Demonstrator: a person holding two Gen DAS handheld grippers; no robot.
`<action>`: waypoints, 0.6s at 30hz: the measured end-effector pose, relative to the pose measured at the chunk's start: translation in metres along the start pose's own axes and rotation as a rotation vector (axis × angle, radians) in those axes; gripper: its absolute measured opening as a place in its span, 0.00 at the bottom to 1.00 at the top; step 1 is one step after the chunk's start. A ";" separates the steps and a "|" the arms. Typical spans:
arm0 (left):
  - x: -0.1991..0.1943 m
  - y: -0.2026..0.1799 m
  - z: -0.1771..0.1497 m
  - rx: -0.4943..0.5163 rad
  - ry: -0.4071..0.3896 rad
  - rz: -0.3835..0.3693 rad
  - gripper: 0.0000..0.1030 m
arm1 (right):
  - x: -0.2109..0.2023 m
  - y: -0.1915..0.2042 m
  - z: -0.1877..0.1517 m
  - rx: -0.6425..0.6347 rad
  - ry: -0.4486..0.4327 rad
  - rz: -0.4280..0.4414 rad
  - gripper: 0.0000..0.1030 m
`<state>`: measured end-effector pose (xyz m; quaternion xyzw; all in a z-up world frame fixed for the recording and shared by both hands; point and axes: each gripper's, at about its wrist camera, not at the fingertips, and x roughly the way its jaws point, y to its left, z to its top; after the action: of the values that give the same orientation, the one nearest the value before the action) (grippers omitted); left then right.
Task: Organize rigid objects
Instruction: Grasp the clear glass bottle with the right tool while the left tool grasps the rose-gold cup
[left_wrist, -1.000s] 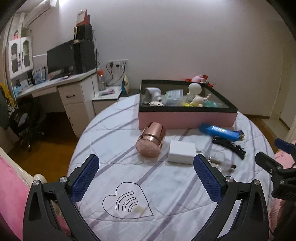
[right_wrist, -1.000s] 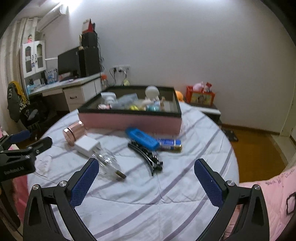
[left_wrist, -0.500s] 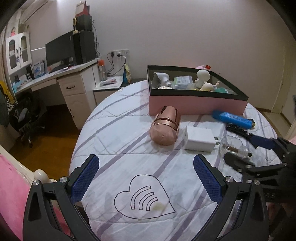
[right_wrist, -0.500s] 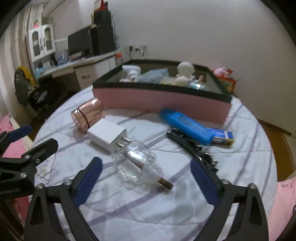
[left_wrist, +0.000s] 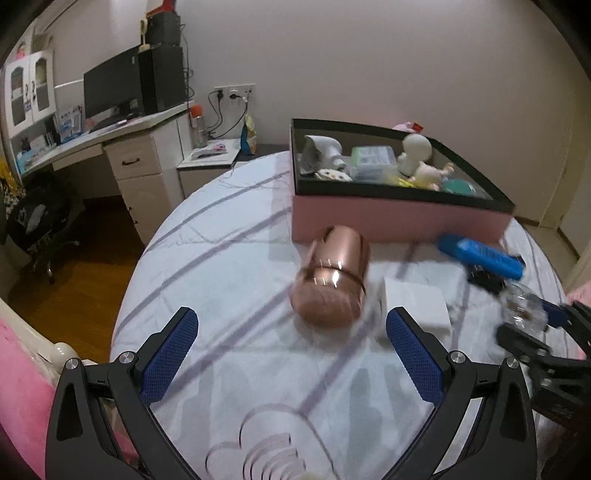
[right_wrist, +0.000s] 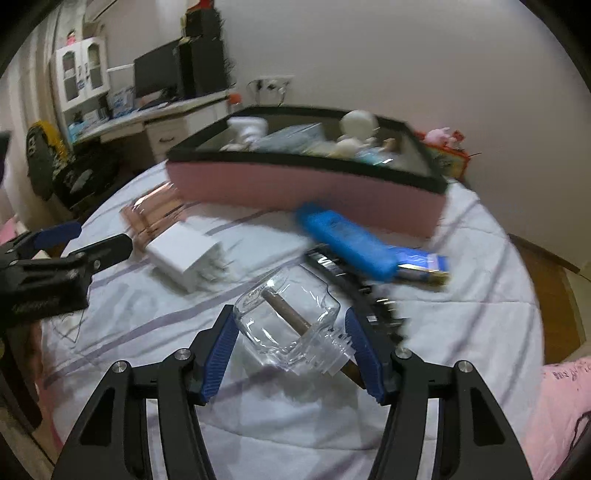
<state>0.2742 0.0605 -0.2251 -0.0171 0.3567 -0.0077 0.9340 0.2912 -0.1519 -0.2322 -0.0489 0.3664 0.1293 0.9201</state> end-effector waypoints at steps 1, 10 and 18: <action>0.004 0.000 0.003 -0.004 0.005 0.004 1.00 | -0.003 -0.004 0.001 0.009 -0.010 -0.004 0.59; 0.048 -0.008 0.027 0.061 0.125 0.000 0.95 | -0.002 -0.034 0.018 0.062 -0.045 -0.024 0.59; 0.051 -0.027 0.027 0.156 0.129 -0.045 0.46 | 0.005 -0.042 0.024 0.091 -0.050 -0.015 0.59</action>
<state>0.3297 0.0328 -0.2382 0.0484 0.4138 -0.0574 0.9073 0.3219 -0.1872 -0.2181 -0.0068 0.3484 0.1067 0.9312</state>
